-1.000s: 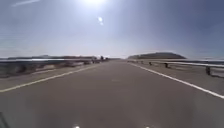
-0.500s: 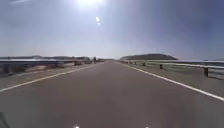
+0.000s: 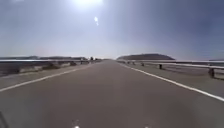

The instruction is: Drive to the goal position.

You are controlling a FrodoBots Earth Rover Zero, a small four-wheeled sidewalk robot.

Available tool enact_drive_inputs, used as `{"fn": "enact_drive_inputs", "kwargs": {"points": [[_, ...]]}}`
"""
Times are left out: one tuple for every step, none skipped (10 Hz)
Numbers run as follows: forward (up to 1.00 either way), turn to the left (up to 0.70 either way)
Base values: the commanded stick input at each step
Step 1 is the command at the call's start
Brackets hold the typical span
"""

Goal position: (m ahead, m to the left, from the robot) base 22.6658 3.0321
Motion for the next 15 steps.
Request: {"fn": "enact_drive_inputs", "kwargs": {"points": [[1.0,0.0],[1.0,0.0],[1.0,0.0],[1.0,0.0],[1.0,0.0],[1.0,0.0],[1.0,0.0],[1.0,0.0],[1.0,0.0],[1.0,0.0],[1.0,0.0],[1.0,0.0],[1.0,0.0],[1.0,0.0],[1.0,0.0]]}}
